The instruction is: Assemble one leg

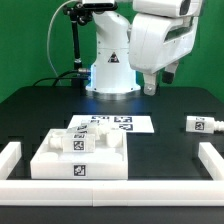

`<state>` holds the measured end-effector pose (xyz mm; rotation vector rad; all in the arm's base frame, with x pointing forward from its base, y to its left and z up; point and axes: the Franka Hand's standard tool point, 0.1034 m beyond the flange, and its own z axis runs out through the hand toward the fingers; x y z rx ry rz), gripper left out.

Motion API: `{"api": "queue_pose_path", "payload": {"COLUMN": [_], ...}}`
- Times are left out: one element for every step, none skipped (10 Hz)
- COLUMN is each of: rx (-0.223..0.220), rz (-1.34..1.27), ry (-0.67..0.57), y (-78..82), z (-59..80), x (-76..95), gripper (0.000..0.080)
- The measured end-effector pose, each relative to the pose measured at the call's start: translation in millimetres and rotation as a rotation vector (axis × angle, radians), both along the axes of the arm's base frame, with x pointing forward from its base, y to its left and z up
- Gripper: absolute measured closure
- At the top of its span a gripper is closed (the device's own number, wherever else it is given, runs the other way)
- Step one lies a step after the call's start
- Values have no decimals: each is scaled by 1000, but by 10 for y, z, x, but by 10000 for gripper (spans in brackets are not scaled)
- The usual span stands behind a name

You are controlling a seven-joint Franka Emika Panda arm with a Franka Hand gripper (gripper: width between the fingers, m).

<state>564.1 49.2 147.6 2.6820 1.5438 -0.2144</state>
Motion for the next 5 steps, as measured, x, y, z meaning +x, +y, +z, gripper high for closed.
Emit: {"api": "queue_pose_path", "payload": {"rx": [0, 0, 0, 1, 1], "rz": [1, 1, 0, -1, -2], "ry": [0, 0, 0, 0, 0], "y": [0, 0, 0, 1, -1], "z": [2, 2, 2, 2, 2], "x": [2, 2, 2, 2, 2], "gripper": [150, 150, 150, 150, 150]}}
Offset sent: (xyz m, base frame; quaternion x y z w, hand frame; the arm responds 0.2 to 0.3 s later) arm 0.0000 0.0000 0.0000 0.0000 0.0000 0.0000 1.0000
